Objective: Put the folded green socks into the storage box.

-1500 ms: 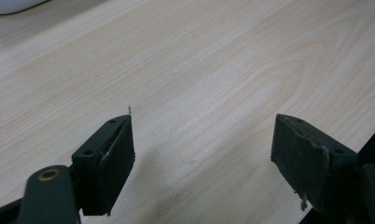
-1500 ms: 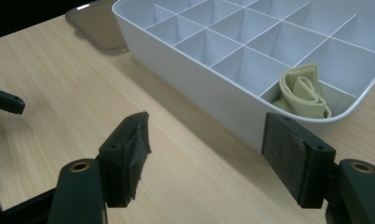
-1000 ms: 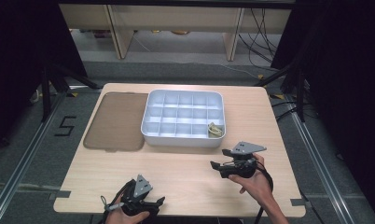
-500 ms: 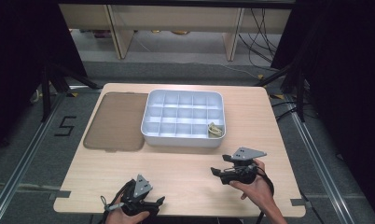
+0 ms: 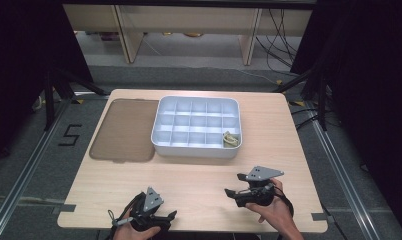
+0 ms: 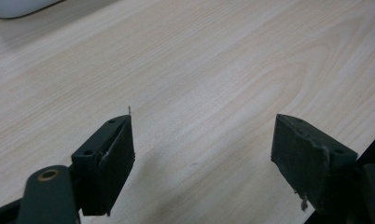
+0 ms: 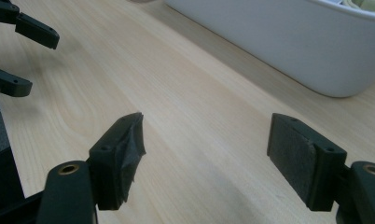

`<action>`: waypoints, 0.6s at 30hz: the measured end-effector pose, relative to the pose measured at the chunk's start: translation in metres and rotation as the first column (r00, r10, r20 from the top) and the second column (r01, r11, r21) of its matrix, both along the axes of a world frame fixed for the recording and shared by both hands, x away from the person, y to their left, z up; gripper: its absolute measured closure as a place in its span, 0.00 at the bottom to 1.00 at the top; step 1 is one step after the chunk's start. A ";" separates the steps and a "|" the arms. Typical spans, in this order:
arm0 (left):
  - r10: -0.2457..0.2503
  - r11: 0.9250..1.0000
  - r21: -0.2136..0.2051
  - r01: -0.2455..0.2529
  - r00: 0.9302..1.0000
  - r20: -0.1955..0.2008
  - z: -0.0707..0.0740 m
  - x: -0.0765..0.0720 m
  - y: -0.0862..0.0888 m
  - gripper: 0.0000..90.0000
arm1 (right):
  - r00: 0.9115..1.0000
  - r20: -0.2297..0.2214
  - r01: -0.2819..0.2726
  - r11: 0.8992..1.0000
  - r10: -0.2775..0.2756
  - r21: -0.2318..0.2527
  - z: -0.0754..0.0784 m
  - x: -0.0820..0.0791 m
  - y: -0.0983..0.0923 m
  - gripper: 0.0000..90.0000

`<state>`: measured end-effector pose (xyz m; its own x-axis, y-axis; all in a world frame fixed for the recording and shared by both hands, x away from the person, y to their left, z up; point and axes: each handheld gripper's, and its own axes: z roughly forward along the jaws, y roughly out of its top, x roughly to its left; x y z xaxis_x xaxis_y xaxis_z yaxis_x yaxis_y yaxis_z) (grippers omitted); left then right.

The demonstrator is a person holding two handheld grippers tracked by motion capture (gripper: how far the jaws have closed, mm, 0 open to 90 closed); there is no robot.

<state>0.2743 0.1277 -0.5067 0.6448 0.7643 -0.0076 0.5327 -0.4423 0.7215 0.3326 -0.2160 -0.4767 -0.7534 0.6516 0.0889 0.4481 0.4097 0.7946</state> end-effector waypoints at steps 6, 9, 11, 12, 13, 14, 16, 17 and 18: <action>-0.002 1.000 0.002 0.002 1.000 0.002 0.000 0.000 0.000 0.23 | 1.000 -0.027 -0.006 1.000 0.006 -0.005 -0.003 -0.005 -0.002 0.31; -0.002 1.000 0.001 0.002 1.000 0.002 0.000 0.000 0.000 0.23 | 1.000 -0.021 -0.020 1.000 0.019 -0.006 -0.004 -0.006 -0.003 0.31; -0.003 1.000 0.003 0.003 1.000 0.002 0.000 0.000 0.000 0.23 | 1.000 -0.019 -0.015 1.000 0.015 -0.001 -0.004 -0.008 -0.002 0.31; -0.002 1.000 0.005 0.002 1.000 0.002 0.000 0.000 0.000 0.23 | 1.000 -0.027 -0.008 1.000 0.008 -0.006 -0.004 -0.011 -0.003 0.31; -0.005 1.000 0.008 0.005 1.000 0.002 0.000 0.000 0.000 0.23 | 1.000 -0.027 -0.008 1.000 0.008 -0.006 -0.004 -0.011 -0.003 0.31; -0.003 1.000 0.002 0.003 1.000 0.002 0.000 0.000 0.000 0.23 | 1.000 -0.021 -0.009 1.000 0.009 -0.004 -0.005 -0.012 -0.002 0.31; -0.002 1.000 0.006 0.002 1.000 0.002 0.000 0.000 0.000 0.23 | 0.999 -0.025 -0.026 1.000 0.026 -0.004 -0.006 -0.013 -0.004 0.30; -0.002 1.000 0.006 0.002 1.000 0.002 0.000 0.000 0.000 0.23 | 1.000 -0.028 -0.014 1.000 0.014 -0.011 -0.006 -0.014 -0.004 0.30; -0.002 1.000 0.006 0.002 1.000 0.003 0.000 0.000 0.000 0.23 | 0.999 -0.040 -0.004 1.000 0.004 -0.007 -0.007 -0.015 -0.004 0.30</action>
